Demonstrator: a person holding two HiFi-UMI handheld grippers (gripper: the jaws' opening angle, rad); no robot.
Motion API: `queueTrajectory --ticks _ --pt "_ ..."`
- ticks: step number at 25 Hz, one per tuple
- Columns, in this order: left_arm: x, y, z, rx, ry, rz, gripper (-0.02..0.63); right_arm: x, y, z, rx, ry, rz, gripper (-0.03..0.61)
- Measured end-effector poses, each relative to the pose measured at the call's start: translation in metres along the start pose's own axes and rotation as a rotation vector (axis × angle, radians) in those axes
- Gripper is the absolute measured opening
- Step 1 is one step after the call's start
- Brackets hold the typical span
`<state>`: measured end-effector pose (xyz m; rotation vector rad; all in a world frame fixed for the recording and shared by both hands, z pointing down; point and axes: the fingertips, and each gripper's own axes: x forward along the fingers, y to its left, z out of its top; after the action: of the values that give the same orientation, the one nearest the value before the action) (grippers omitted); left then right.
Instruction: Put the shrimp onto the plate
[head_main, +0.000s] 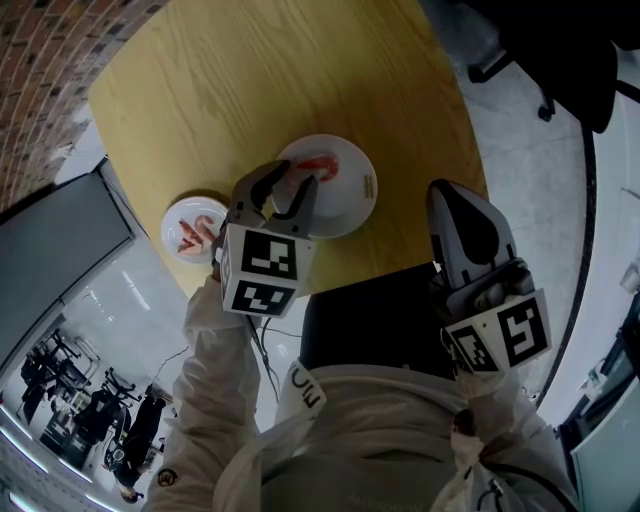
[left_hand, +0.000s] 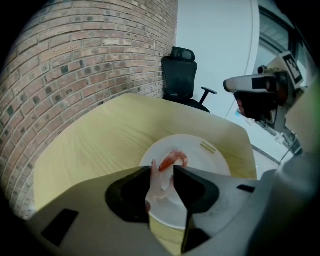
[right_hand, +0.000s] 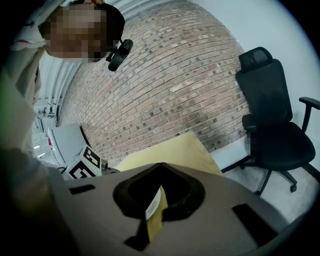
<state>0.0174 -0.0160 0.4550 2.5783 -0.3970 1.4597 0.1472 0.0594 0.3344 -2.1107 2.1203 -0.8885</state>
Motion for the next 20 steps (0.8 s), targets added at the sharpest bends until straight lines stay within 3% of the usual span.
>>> queueTrajectory --ticks 20 --pt "-0.008 -0.009 -0.001 -0.072 -0.040 0.010 0.153 -0.007 0.001 -0.008 -0.005 0.007 0.029 0.024"
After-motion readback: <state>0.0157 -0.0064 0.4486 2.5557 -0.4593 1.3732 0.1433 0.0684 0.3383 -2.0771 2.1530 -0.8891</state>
